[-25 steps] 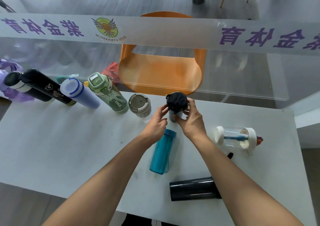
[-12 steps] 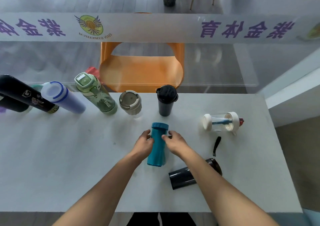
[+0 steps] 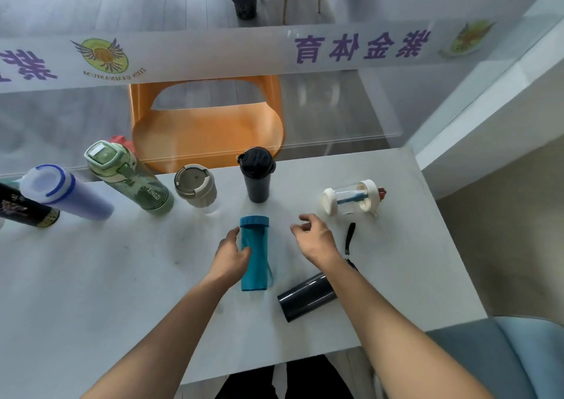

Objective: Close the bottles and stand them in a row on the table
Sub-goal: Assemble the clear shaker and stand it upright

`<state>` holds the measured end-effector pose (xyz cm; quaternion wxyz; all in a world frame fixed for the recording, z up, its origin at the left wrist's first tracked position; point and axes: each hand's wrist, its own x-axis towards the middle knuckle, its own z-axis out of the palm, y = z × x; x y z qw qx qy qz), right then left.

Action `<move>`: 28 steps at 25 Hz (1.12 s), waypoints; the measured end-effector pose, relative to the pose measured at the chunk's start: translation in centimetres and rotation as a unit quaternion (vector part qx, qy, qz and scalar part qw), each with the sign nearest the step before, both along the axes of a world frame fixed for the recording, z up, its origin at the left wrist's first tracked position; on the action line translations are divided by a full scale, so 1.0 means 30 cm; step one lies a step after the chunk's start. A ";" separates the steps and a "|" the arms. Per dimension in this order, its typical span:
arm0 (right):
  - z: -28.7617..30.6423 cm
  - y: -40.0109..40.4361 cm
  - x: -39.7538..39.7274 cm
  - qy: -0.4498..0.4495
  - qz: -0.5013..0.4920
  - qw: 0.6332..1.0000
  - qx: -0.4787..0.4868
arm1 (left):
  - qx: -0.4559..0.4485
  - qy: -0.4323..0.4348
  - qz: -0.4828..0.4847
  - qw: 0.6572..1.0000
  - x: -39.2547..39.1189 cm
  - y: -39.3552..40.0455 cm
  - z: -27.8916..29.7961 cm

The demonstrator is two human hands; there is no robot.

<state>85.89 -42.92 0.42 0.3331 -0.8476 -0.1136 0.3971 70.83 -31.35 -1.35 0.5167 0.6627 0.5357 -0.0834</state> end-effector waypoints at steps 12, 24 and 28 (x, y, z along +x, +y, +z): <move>-0.170 -0.245 0.508 0.053 -0.290 0.955 -0.011 | 0.212 -0.096 -0.271 0.934 0.531 -0.212 0.060; -0.174 -0.118 0.636 0.115 -0.299 0.937 0.138 | 0.334 0.021 -0.248 0.909 0.764 -0.230 -0.047; -0.116 -0.058 0.583 0.014 -0.217 0.950 0.226 | 0.209 -0.048 -0.093 0.972 0.717 -0.188 -0.026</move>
